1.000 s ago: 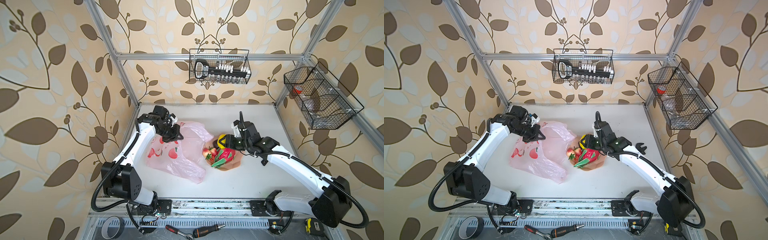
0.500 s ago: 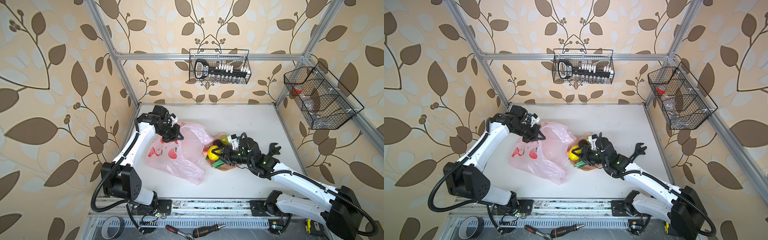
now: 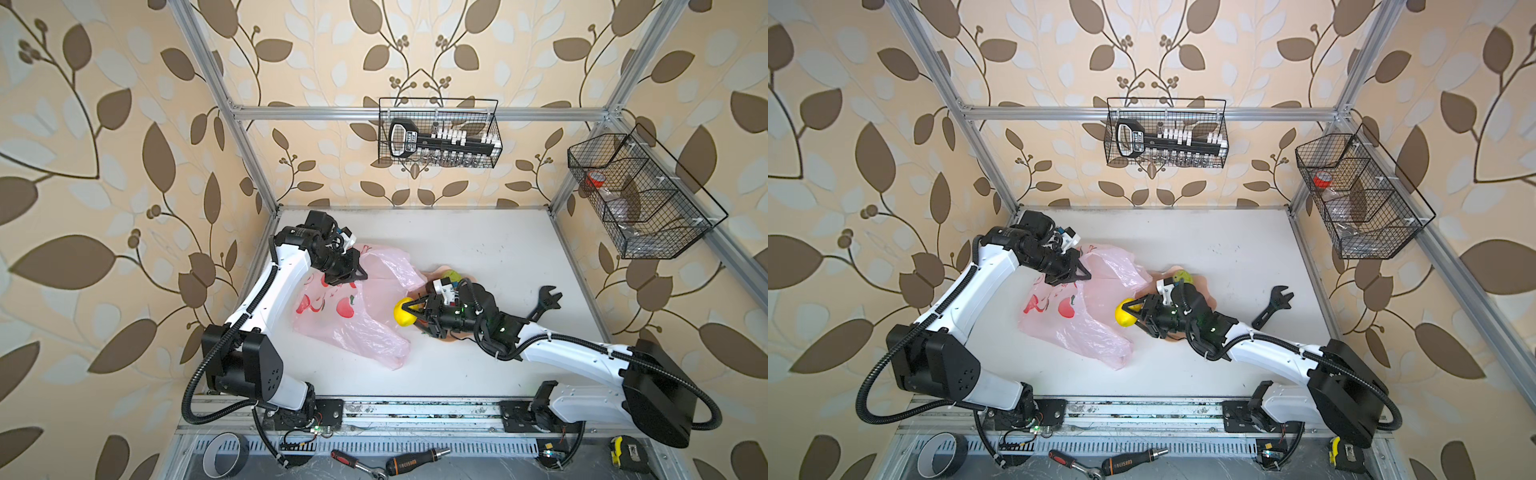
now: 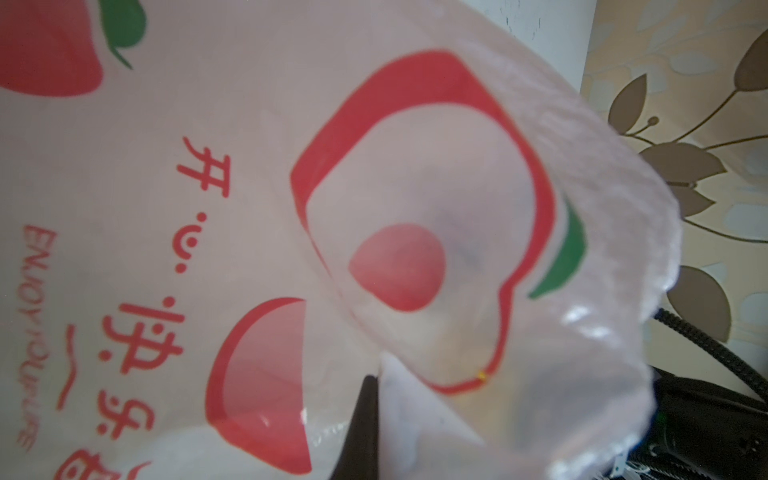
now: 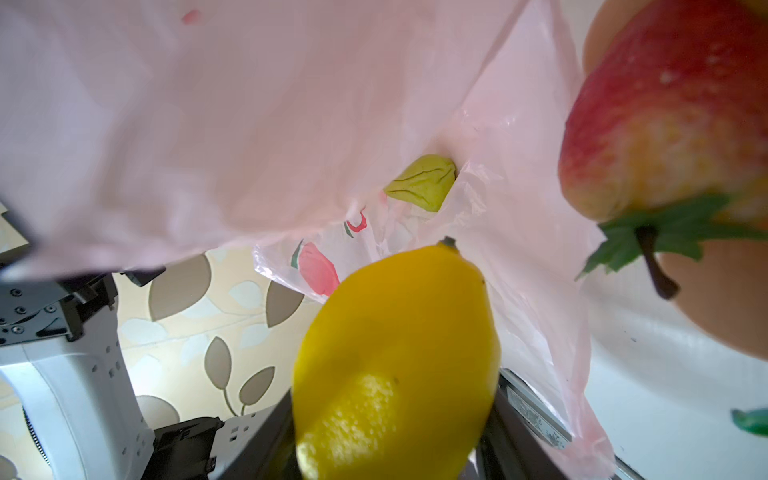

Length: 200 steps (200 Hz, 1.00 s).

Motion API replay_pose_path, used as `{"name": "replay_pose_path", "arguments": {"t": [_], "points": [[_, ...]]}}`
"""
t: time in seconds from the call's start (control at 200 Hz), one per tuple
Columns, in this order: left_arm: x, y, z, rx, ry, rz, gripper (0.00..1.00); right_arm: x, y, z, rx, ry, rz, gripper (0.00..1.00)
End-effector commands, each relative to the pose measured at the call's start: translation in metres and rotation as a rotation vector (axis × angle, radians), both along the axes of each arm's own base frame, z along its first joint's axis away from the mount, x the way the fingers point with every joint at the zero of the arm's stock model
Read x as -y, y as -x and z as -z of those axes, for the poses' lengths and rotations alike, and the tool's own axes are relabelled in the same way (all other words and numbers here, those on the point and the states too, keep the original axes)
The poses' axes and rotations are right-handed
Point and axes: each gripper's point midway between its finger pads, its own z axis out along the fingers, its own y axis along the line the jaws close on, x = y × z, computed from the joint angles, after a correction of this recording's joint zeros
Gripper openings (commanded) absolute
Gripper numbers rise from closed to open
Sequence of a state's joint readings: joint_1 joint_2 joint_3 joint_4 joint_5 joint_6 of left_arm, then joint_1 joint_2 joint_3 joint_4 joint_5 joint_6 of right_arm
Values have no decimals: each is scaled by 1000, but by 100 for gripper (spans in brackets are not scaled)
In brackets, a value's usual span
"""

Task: Place the fruits into the plastic bag
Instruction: 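Lift the yellow lemon with the right gripper and carry it to the bag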

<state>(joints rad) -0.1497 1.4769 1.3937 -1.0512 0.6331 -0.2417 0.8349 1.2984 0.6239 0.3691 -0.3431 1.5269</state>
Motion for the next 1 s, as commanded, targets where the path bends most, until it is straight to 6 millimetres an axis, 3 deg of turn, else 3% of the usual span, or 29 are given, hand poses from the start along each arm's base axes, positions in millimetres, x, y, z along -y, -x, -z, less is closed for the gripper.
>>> {"name": "replay_pose_path", "arguments": {"t": [0.0,0.03,0.17,0.735,0.995], "points": [[4,7,-14,26,35,27,0,-18,-14,-26,2,-102,28,34],[3,11,-22,55,38,29,0,-21,-17,-25,1,-104,26,34],[3,13,-24,63,39,34,0,-33,-29,-21,-9,-113,31,33],[4,19,-21,59,43,50,0,-61,-60,-5,-26,-105,19,30],[9,14,-26,64,86,34,0,-76,-44,4,-21,-67,-28,29]]}}
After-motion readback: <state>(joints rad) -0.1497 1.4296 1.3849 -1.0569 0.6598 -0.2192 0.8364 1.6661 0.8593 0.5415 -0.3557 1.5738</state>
